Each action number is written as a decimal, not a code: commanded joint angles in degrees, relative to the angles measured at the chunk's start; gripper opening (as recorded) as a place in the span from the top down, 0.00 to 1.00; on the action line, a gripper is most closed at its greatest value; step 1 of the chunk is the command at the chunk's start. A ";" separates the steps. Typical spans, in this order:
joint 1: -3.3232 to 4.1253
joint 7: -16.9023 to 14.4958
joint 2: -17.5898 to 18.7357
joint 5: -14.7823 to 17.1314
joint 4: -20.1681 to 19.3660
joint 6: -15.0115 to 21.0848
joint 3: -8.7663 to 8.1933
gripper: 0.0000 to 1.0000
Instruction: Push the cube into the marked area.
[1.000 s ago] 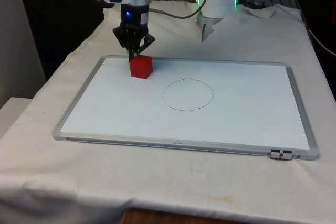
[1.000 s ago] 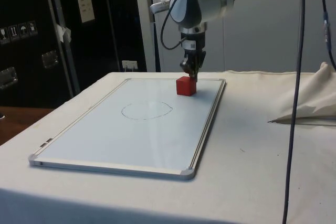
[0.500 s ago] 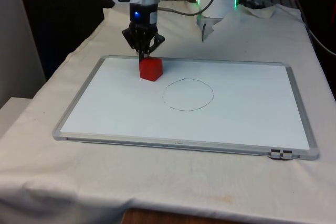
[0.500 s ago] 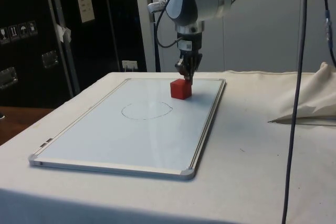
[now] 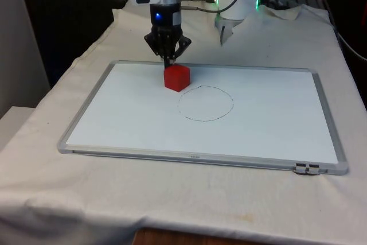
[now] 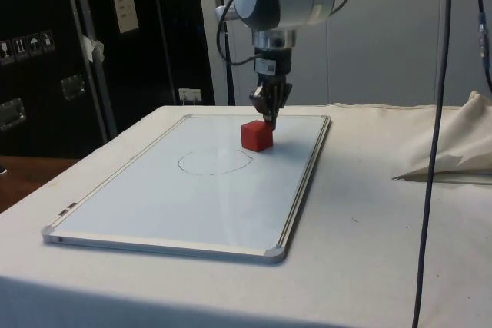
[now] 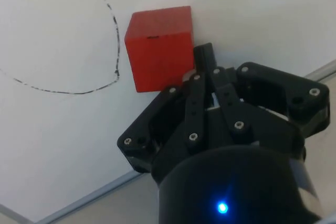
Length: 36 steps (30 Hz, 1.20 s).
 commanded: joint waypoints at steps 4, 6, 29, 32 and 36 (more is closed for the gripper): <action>0.00 -0.29 -0.17 1.38 0.17 -0.52 0.74 1.00; -0.40 -0.92 -0.86 3.04 0.46 -1.20 1.95 1.00; 1.38 3.90 0.92 5.27 4.35 -2.01 6.70 1.00; 1.43 4.53 1.20 5.27 4.81 -2.06 7.10 1.00; 1.20 5.16 2.06 5.10 6.53 -2.69 7.73 1.00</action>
